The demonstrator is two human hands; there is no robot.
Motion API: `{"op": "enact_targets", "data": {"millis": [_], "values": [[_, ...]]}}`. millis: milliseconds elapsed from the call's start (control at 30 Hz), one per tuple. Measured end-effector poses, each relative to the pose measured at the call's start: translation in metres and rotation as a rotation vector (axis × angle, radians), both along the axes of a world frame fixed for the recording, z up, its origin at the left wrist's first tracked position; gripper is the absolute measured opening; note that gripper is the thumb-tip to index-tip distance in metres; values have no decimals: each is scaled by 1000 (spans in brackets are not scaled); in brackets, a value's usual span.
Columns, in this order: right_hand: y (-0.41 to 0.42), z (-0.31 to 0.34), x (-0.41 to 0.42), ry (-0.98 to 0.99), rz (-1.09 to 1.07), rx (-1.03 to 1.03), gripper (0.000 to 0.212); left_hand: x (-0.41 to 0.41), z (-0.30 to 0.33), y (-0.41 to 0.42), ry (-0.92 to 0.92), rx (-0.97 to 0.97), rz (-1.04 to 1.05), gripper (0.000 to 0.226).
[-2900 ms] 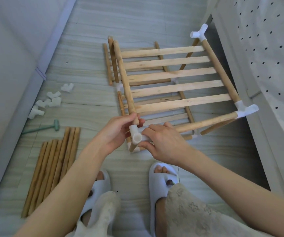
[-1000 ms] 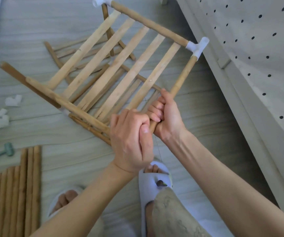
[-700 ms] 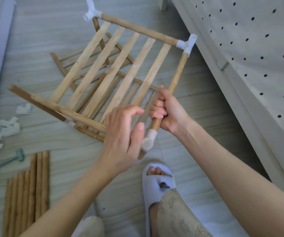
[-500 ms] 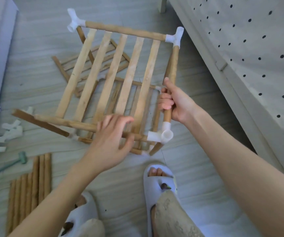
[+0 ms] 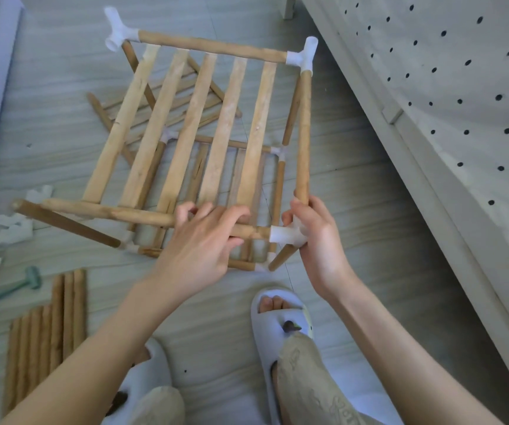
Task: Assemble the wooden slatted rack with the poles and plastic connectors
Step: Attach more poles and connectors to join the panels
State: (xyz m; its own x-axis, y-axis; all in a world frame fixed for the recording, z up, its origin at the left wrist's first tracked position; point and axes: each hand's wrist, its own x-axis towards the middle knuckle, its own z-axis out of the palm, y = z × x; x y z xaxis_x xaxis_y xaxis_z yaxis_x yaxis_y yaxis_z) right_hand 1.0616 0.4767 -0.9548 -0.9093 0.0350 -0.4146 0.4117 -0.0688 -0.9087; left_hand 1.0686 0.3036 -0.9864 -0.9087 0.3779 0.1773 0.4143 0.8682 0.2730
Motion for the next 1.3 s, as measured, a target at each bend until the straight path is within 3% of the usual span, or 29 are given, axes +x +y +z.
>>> {"op": "enact_targets", "data": {"millis": [100,300,433,533,700,867,1033,1300], "values": [[-2,3,-2,-35,-40,-29,20,1,7,-3,-35,-29,-20,27],[0,-1,-6,-24,-96,-34,22,-3,9,1,-78,-22,0,28],[2,-8,-7,-10,-133,-53,38,-4,12,3,-108,15,8,25],[-2,-8,-10,0,-167,-55,37,-9,27,-1,-52,36,15,26],[-8,-10,-15,-12,-185,-81,51,-12,54,8,-140,-136,19,35],[-8,-11,-14,-7,-176,-98,55,0,43,10,-4,-84,84,24],[-4,-13,-14,-13,-172,-110,53,-3,41,22,41,-115,116,54],[-3,-12,-13,2,-145,-145,40,-2,27,28,152,-99,146,58]]}}
